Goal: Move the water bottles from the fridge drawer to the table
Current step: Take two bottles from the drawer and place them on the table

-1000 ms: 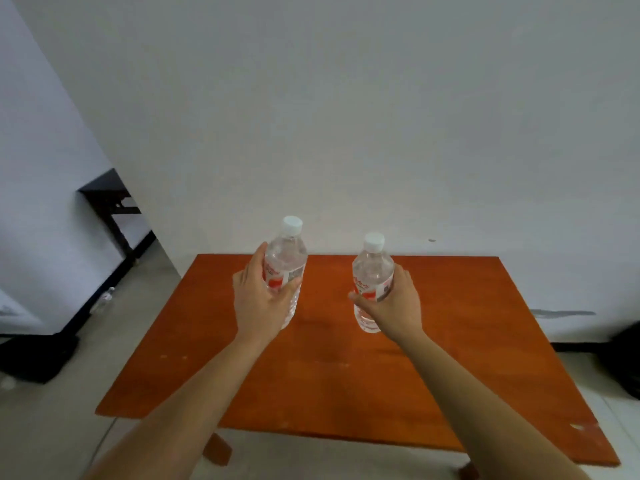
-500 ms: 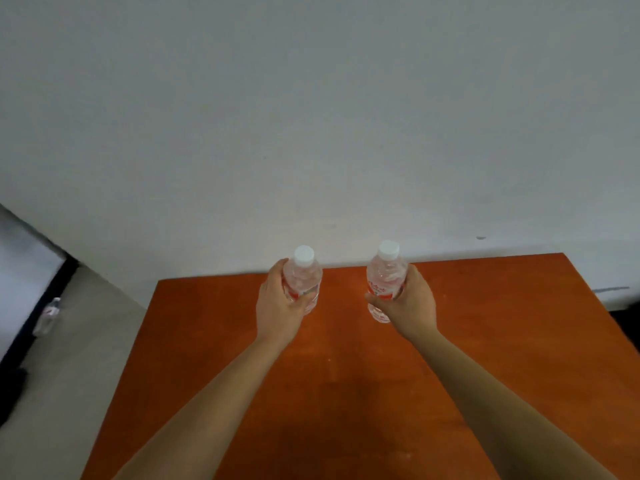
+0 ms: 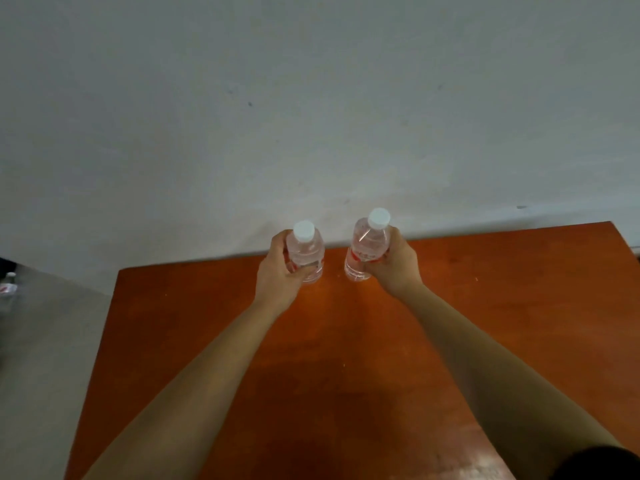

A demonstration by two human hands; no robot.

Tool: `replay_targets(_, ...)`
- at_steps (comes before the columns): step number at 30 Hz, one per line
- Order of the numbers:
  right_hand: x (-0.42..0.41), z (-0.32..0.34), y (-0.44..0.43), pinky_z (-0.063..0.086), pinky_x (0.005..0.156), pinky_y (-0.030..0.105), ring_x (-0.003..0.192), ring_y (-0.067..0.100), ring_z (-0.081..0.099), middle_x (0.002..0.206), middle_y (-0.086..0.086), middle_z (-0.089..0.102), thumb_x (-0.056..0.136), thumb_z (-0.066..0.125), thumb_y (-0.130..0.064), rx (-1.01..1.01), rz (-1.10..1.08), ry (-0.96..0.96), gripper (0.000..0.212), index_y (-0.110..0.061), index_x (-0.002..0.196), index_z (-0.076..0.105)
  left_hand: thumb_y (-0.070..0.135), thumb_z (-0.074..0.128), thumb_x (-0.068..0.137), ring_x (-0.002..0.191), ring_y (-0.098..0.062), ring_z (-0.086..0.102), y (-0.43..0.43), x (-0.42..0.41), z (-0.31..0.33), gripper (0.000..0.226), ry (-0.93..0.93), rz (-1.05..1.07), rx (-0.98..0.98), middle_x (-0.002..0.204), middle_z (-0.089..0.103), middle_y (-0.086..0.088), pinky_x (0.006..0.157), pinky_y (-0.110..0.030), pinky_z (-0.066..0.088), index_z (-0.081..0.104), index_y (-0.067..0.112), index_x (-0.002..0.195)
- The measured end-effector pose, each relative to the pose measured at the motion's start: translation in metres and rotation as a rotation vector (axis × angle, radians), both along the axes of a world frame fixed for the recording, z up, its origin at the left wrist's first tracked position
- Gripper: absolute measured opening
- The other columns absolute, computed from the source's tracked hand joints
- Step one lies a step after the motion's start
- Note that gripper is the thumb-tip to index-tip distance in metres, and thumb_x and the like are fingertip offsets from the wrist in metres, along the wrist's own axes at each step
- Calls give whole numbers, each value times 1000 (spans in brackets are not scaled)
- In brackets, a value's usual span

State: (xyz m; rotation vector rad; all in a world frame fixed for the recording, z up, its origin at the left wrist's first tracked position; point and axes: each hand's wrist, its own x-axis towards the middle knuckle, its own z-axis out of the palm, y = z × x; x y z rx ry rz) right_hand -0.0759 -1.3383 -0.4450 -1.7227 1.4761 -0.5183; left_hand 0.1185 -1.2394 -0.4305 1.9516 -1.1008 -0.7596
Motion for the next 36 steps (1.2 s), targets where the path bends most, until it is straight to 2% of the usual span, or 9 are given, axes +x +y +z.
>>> replay_targets(4,3,0,-6,46,87,24,101,9,56,119,-3,65,73,87,-21,23,74,10,73,-17,134,47,18,80,79,126,-21,54,-5,3,-1,76,33,-45,20,141,54,-2,102,-33,45,38,21,142)
replay_targets(9,2,0,-11,47,95,29,114,17,59,126,0,64,77,84,-15,47,199,45,78,-19,142,41,19,79,81,135,-22,46,-10,11,-1,81,32,-127,82,147,47,1,110,-46,41,32,26,146)
replay_targets(13,0,3,-7,45,89,25,115,16,58,129,-3,61,75,86,-22,18,232,96,89,-25,147,34,18,78,82,136,-22,44,-10,15,0,84,69,-144,112,147,46,4,111,-50,39,27,29,148)
replay_targets(16,-7,9,-2,48,102,38,126,20,54,143,1,53,76,83,-24,29,225,69,99,-23,154,23,17,74,85,140,-22,39,-6,10,6,86,20,-160,99,152,41,4,111,-53,39,20,32,152)
replay_targets(19,-17,26,7,43,109,47,138,25,44,157,6,37,93,64,-24,10,143,11,79,-20,157,18,21,69,90,145,-24,32,2,3,21,84,-172,-197,65,159,30,1,112,-53,36,15,30,154)
replay_targets(22,-29,58,19,46,102,42,135,29,47,162,6,24,104,42,-27,-198,26,75,58,-20,157,20,29,51,100,150,-25,17,11,-5,50,71,-465,-196,8,164,14,-5,118,-47,28,10,19,156)
replay_targets(27,-80,124,39,22,120,45,152,25,15,166,6,11,106,32,-46,-629,-31,299,58,-21,157,18,46,28,104,152,-25,4,20,-47,117,63,-731,-155,-174,165,4,-8,121,-40,12,10,17,157)
replay_targets(30,-134,162,62,16,124,47,154,25,8,167,8,7,105,33,-47,-779,-75,386,60,-22,157,18,50,23,103,152,-25,3,26,-92,159,64,-826,-227,-300,165,5,-8,121,-44,12,12,17,157)
replay_targets(36,-305,227,151,9,125,47,154,25,4,167,9,5,104,31,-49,-866,-273,529,63,-23,159,15,49,24,103,153,-24,0,60,-250,232,60,-875,-388,-502,165,5,-8,122,-50,10,21,21,156)
